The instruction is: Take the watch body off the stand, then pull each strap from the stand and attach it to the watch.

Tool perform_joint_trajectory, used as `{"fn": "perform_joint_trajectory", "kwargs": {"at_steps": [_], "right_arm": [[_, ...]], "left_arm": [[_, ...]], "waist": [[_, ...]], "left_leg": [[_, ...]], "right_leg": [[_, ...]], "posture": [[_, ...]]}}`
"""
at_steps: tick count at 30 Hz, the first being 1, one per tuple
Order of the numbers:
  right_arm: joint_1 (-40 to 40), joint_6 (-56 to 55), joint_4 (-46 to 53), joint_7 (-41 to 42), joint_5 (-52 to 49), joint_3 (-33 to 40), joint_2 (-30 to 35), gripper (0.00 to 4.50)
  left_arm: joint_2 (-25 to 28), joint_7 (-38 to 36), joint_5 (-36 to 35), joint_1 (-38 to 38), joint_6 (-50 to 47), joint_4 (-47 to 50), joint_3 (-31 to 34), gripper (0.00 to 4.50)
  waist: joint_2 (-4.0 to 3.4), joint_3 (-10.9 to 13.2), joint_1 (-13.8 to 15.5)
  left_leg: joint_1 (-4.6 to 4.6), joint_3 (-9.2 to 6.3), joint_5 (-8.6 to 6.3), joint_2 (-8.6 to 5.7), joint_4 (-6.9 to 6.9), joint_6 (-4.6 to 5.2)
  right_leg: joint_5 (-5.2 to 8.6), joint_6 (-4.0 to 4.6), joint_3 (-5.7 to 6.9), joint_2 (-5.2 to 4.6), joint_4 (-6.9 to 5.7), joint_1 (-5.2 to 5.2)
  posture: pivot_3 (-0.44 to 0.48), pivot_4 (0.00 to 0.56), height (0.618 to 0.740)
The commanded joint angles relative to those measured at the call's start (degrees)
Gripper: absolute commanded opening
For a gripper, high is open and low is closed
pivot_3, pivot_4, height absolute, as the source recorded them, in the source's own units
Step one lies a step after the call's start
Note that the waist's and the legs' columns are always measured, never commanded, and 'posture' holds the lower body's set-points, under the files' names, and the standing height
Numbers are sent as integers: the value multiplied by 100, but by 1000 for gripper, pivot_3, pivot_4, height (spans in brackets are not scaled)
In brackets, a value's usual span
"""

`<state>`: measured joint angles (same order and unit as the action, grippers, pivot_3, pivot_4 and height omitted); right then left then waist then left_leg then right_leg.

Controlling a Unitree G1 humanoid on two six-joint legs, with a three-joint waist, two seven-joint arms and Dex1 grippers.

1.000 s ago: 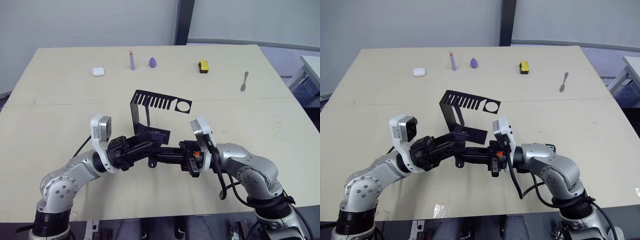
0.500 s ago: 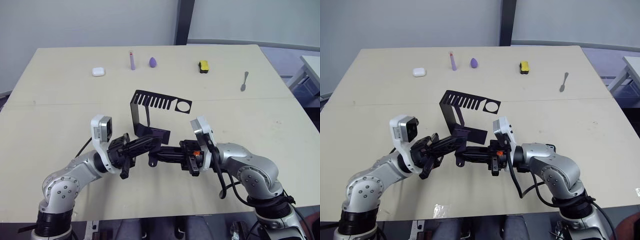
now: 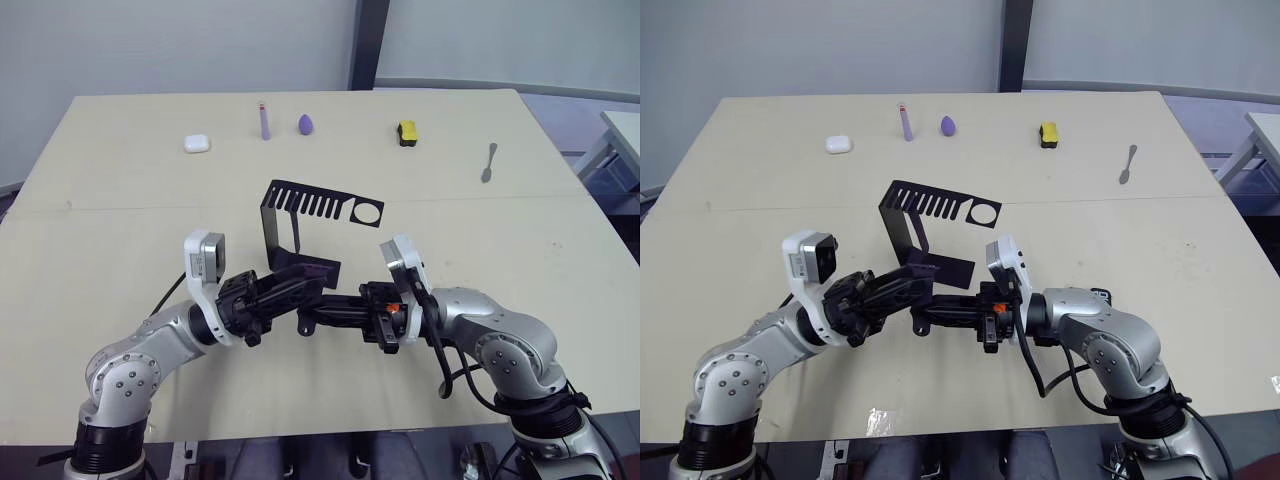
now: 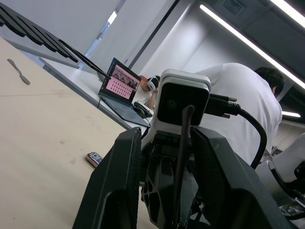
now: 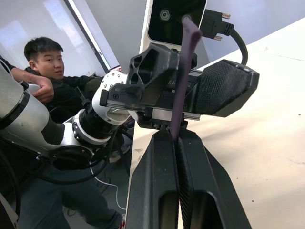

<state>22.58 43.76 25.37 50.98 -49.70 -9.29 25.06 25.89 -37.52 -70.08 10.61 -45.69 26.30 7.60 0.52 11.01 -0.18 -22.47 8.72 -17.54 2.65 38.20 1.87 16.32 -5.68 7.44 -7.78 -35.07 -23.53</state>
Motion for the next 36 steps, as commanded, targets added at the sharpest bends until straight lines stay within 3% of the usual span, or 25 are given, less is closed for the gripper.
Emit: {"fn": "perform_joint_trajectory", "kwargs": {"at_steps": [1, 8, 11, 13, 27, 31, 36], "right_arm": [[-19, -44, 234, 72, -125, 84, 21, 0], [-38, -52, 236, 97, -115, 79, 35, 0], [-37, -62, 227, 110, -107, 73, 44, 0], [-34, -68, 222, 112, -106, 69, 46, 0], [-105, 79, 206, -98, -244, 295, 91, 0], [-241, 91, 296, -82, -274, 568, 355, 1419], [-877, -196, 405, 23, 57, 1334, 1157, 3919]], "left_arm": [[-45, -12, -168, 45, 24, 90, 14, 1841], [-79, 4, -239, 29, 12, 72, 33, 1841], [22, -85, -202, -6, -53, 104, -11, 1065], [50, -116, -189, -26, -79, 120, -26, 38], [-70, -139, -113, -12, 65, 192, -1, 38], [55, -116, -129, -15, 116, 317, 120, 0], [523, -282, -55, -271, 231, 523, 556, 0]], "waist": [[0, 0, 0], [0, 0, 1], [0, 0, 0], [0, 0, 0], [0, 0, 3], [0, 0, 7], [0, 0, 21]], "left_leg": [[0, 0, 0, 0, 0, 0], [-1, 0, -1, 1, -1, 0], [-2, 0, -1, 1, 0, 0], [-2, 0, -1, 1, 0, 0], [-4, -1, -2, 2, -1, -1], [-4, 0, -2, 2, -1, -1], [-13, -6, -6, 1, -4, 0]], "right_leg": [[0, 0, 1, 0, 0, 0], [0, 0, -1, 1, 2, -1], [0, 0, -1, 1, 2, -1], [0, 0, 0, 1, 3, -1], [0, 0, -2, 1, 5, -2], [0, 0, -6, 0, 6, -3], [0, 0, -8, -1, 18, -3]], "posture": [[0, 150, 740], [0, 150, 740], [0, 150, 740], [0, 150, 740], [0, 150, 740], [0, 150, 740], [0, 150, 740]]}}
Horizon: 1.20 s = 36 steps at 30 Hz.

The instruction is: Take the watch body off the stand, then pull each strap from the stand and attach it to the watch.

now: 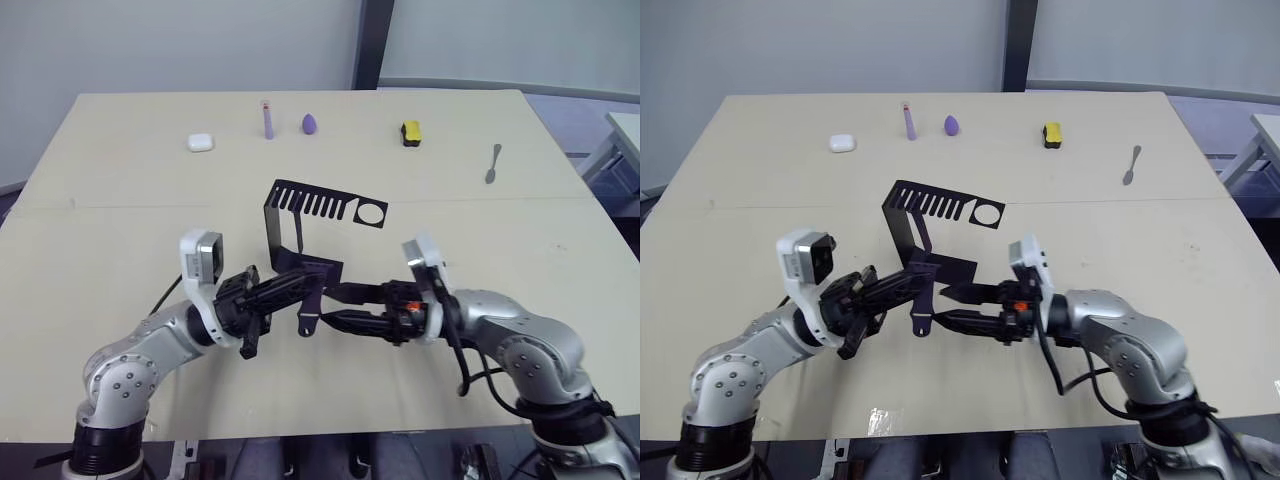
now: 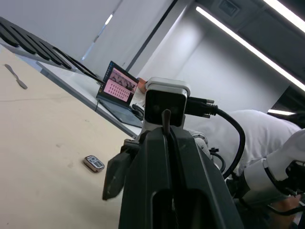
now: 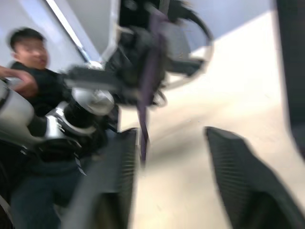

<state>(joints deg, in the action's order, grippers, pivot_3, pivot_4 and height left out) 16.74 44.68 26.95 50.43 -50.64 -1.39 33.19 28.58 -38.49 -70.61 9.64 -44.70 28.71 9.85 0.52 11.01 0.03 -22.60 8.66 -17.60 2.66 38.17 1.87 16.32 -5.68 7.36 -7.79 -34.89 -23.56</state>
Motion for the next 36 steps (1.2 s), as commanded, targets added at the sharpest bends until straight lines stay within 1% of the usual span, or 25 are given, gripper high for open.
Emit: {"fn": "perform_joint_trajectory", "kwargs": {"at_steps": [1, 4, 6, 9, 12, 15, 18, 19, 22, 24, 26, 29, 32, 36], "right_arm": [[-419, -377, 253, 92, 228, 672, 471, 4390], [-1090, -996, 190, 192, 796, 1289, 917, 4454], [-1661, -1527, -85, 58, 1168, 2020, 967, 4454], [-2280, -2514, -562, -69, 1749, 2757, 777, 4454], [-2601, -3251, -943, -117, 2170, 3078, 613, 4454], [-3146, -4774, -2118, -663, 2954, 4102, 315, 4454], [-3338, -5302, -2748, -989, 3146, 4563, 238, 4454], [-3387, -5416, -2920, -1077, 3197, 4641, 231, 4454], [-3428, -5613, -3239, -1238, 3258, 4722, 237, 4454], [-3392, -5624, -3307, -1329, 3215, 4688, 214, 4454], [-3350, -5564, -3231, -1413, 3158, 4583, 152, 4454], [-3364, -5334, -2821, -1501, 3035, 4370, -22, 4454], [-3397, -4867, -2175, -1739, 2819, 4204, -262, 4454], [-3507, -3873, -869, -2363, 2447, 3907, -681, 4454]], "left_arm": [[366, -235, -8, -246, 135, 304, 418, 0], [700, -340, 54, -665, 248, 228, 930, 0], [840, -496, 481, -1071, 569, -158, 1354, 0], [894, -664, 1099, -1413, 1107, -698, 1744, 0], [841, -665, 1289, -1474, 1340, -870, 1931, 0], [765, -459, 1543, -1511, 1768, -1350, 2498, 0], [751, -487, 1771, -1590, 2065, -1752, 2784, 0], [744, -495, 1870, -1598, 2164, -1874, 2834, 0], [704, -537, 2043, -1588, 2325, -2027, 2821, 0], [655, -542, 2074, -1558, 2327, -1975, 2719, 0], [620, -521, 2136, -1499, 2312, -1931, 2598, 0], [581, -492, 2200, -1397, 2261, -1860, 2398, 0], [592, -526, 2206, -1267, 2211, -1753, 2165, 0], [658, -630, 2116, -1056, 2060, -1481, 1854, 0]], "waist": [[0, 0, 0], [0, 0, -1], [0, 0, 0], [0, 0, 13], [0, 0, 3], [0, 0, 31], [-3, 1, 29], [-3, 1, 2], [-2, 1, -64], [-2, 1, -111], [-3, 1, -147], [-3, 1, -162], [-3, 1, -160], [-3, 1, -155]], "left_leg": [[-1, 0, -3, 0, 0, 0], [-4, 1, -6, 0, -3, 0], [-3, 3, -9, 3, -7, -2], [0, 11, -10, 4, -10, -5], [0, 15, -11, 6, -8, -2], [0, 15, -25, 6, -9, -26], [1, 16, -24, 6, -13, -24], [5, 17, -16, 9, -15, -10], [17, 32, -17, 18, -17, -10], [25, 37, -35, 24, -17, -36], [27, 37, -35, 24, -17, -34], [30, 37, -33, 25, -18, -39], [30, 38, -30, 27, -19, -51], [30, 38, -27, 25, -18, -53]], "right_leg": [[0, 0, 0, 0, 3, 0], [0, 0, 5, 3, 14, -1], [0, 0, 8, 9, 22, -1], [1, 1, 26, 18, 29, -1], [1, 1, 24, 17, 35, 0], [-4, 3, 14, 9, 38, 3], [-3, 5, 9, 12, 37, -2], [-2, 7, 9, 13, 37, -2], [0, 9, 5, 12, 34, 0], [-3, 14, -7, 1, 34, 5], [-5, 17, -29, -15, 30, 6], [-3, 22, -39, -20, 15, 2], [-2, 23, -42, -19, 4, -4], [-2, 23, -44, -22, -6, -6]], "posture": [[0, 150, 740], [0, 150, 740], [0, 150, 740], [0, 150, 740], [0, 150, 740], [0, 150, 740], [0, 150, 740], [0, 150, 740], [0, 150, 740], [0, 150, 740], [0, 150, 740], [0, 150, 740], [0, 150, 740], [0, 150, 740]]}}
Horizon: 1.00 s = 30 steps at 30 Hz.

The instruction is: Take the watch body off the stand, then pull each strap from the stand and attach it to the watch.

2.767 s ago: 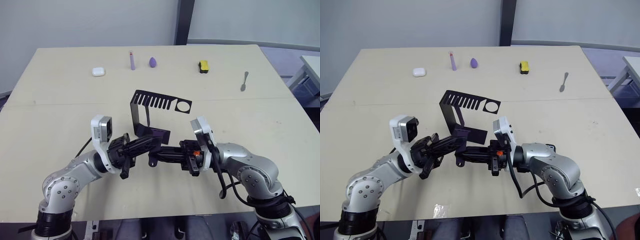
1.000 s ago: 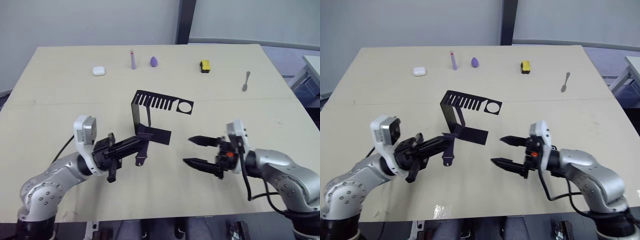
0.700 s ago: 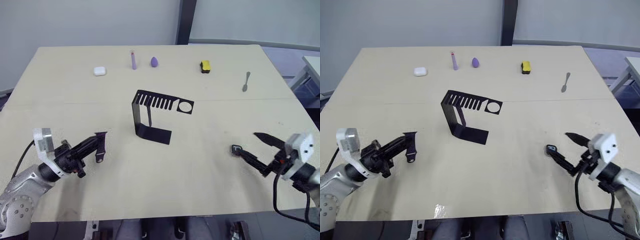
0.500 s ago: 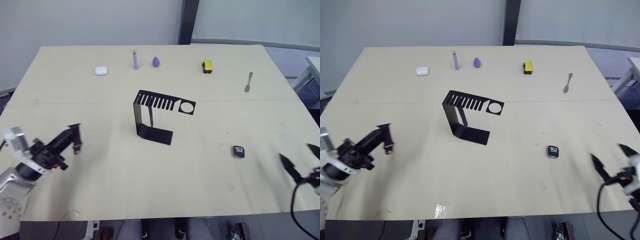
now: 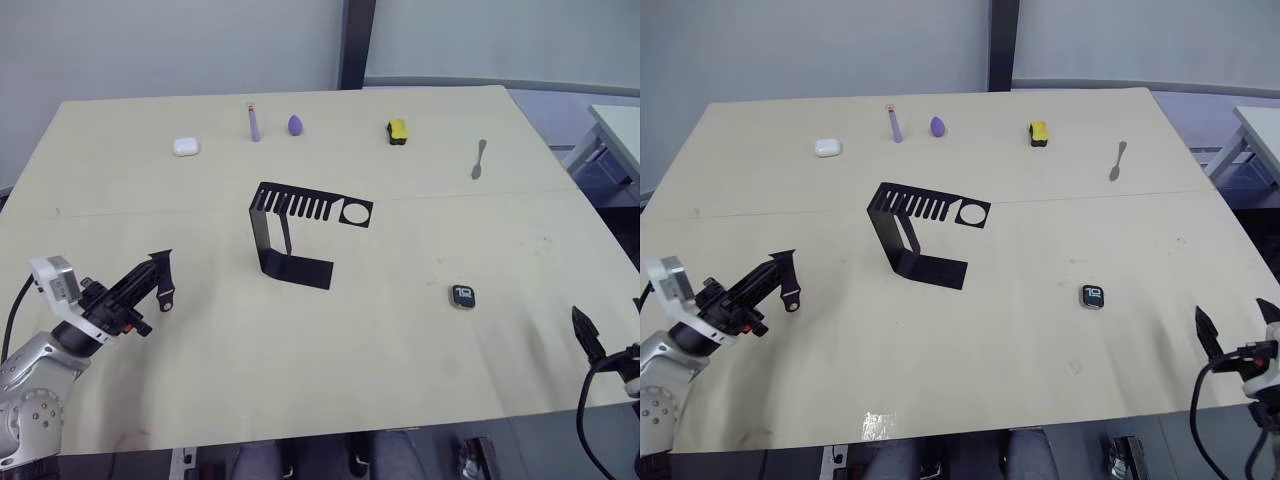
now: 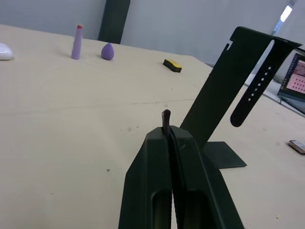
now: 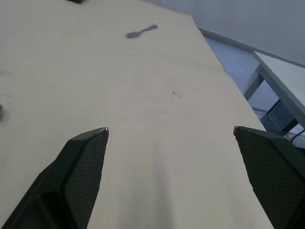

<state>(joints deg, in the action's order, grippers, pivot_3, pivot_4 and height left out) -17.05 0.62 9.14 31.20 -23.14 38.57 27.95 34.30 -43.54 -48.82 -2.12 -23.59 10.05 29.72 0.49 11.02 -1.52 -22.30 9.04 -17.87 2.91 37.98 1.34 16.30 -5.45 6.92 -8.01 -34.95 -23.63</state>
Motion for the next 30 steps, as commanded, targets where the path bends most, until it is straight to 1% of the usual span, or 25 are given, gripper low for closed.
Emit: {"fn": "perform_joint_trajectory", "kwargs": {"at_steps": [1, 5, 6, 8, 11, 14, 17, 22, 26, 30], "right_arm": [[-194, 791, 1278, -548, -358, -247, -223, 4454], [-354, 1746, 2254, -1115, -358, -574, -344, 4454], [-427, 2016, 2459, -1207, -273, -694, -299, 4454], [-585, 2311, 2930, -1264, -386, -1016, -411, 4454], [-606, 2794, 3446, -1714, -505, -1441, -762, 4454], [-431, 3160, 3556, -2142, -353, -1704, -989, 4454], [-284, 3481, 3675, -2317, -358, -2081, -1098, 4454], [-4, 3819, 3507, -2777, 32, -2437, -1250, 4454], [108, 3979, 3436, -3069, 261, -2482, -1425, 4454], [353, 4172, 3274, -2985, 236, -2529, -1416, 4454]], "left_arm": [[129, -195, -45, 161, -97, 491, -269, 0], [357, -543, 130, 176, -207, 887, -800, 0], [357, -530, 68, 186, -268, 1010, -864, 0], [311, -447, -108, 271, -420, 1280, -998, 0], [277, -413, -224, 456, -613, 1566, -1250, 0], [285, -411, -286, 611, -753, 1715, -1419, 0], [304, -444, -365, 750, -892, 1848, -1580, 0], [409, -625, -300, 855, -961, 1848, -1701, 0], [381, -611, -265, 869, -934, 1849, -1712, 0], [327, -561, -276, 780, -925, 1908, -1709, 0]], "waist": [[0, 0, 6], [-1, 0, 6], [-1, 0, 6], [-1, -1, 9], [-1, -1, 14], [-2, -1, 4], [-1, -2, -4], [-1, -2, -2], [-1, -2, -1], [-1, -2, -2]], "left_leg": [[0, 0, 0, 0, 0, 0], [0, 0, 0, 0, 0, -2], [-1, 1, 0, -3, 0, -1], [-3, 2, -1, -3, 0, -1], [-4, -2, -1, 3, -2, -5], [-3, 2, 4, -1, -1, -5], [-3, 5, 3, 2, -1, -6], [-4, 6, 21, 1, -2, 22], [-5, 6, 21, 0, -2, 24], [-6, 6, 22, -1, -2, 26]], "right_leg": [[0, 0, -1, -1, 0, 0], [1, 2, -4, -1, -3, -2], [1, 2, -6, -2, -3, -4], [1, 3, -7, -3, -2, -6], [5, 9, -5, 5, -4, -8], [5, 9, -10, 10, -5, -7], [6, 10, -15, 37, -5, -9], [7, 12, -15, 46, -8, -13], [8, 12, -15, 46, -7, -13], [7, 12, -16, 46, -7, -13]], "posture": [[0, 150, 740], [0, 150, 740], [0, 150, 740], [0, 150, 740], [0, 150, 740], [0, 150, 740], [0, 150, 740], [0, 150, 740], [0, 150, 740], [0, 150, 740]]}}
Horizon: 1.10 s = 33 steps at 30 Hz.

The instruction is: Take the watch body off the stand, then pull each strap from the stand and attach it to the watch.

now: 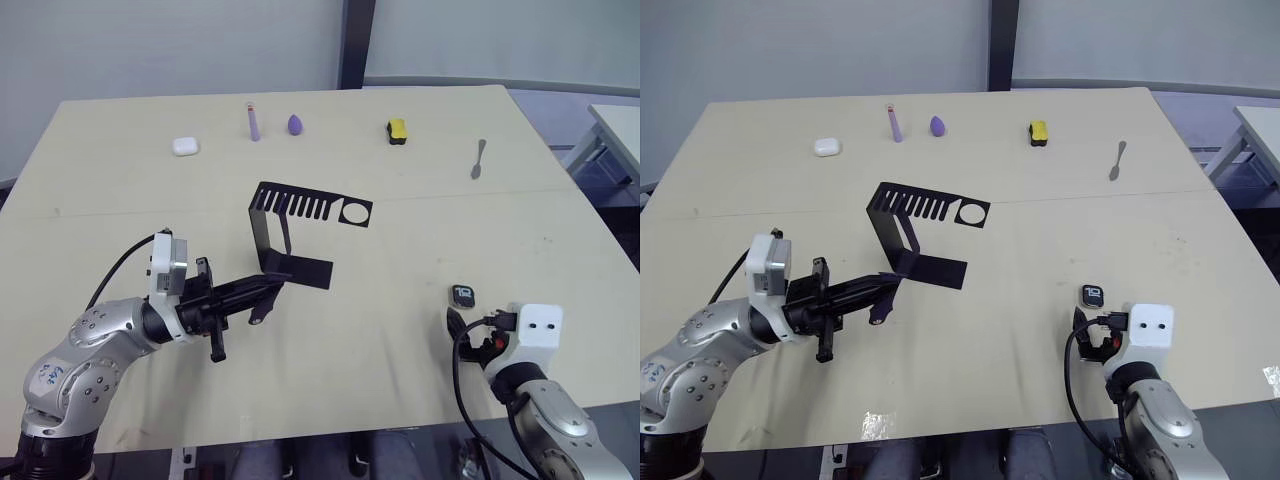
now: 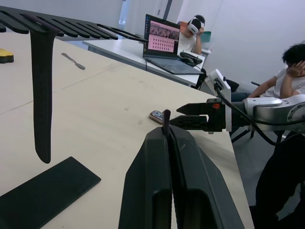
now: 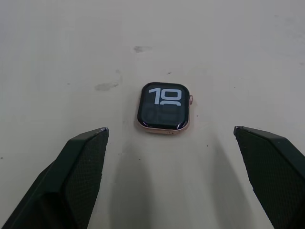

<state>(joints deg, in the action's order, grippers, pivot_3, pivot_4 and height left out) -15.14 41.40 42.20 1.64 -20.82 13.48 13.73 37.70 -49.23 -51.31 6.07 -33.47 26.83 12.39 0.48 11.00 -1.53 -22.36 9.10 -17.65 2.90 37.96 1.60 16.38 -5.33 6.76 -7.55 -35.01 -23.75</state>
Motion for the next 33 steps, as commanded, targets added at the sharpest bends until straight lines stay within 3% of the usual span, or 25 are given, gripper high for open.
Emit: {"fn": "perform_joint_trajectory", "kwargs": {"at_steps": [1, 10, 33], "right_arm": [[269, 137, -121, -31, 16, -22, 9, 4454], [893, 476, -767, -14, 98, 110, 91, 4454], [906, 274, -1312, 50, 366, -122, 118, 4454]], "left_arm": [[-20, 11, -19, -62, 69, 237, 19, 0], [-54, 78, -24, -69, 64, 272, 4, 0], [-49, 85, 2, 37, 88, 188, 21, 0]], "waist": [[0, 0, -8], [0, 0, -4], [61, -37, -5]], "left_leg": [[0, 0, 1, 0, 0, 1], [0, 1, 3, -3, 1, 4], [4, 0, 2, 0, 1, 2]], "right_leg": [[0, 0, 0, 0, 0, 0], [0, 0, -1, 3, -4, -1], [-1, -1, -1, 2, -3, 4]], "posture": [[0, 150, 740], [0, 150, 740], [0, 150, 740]]}}
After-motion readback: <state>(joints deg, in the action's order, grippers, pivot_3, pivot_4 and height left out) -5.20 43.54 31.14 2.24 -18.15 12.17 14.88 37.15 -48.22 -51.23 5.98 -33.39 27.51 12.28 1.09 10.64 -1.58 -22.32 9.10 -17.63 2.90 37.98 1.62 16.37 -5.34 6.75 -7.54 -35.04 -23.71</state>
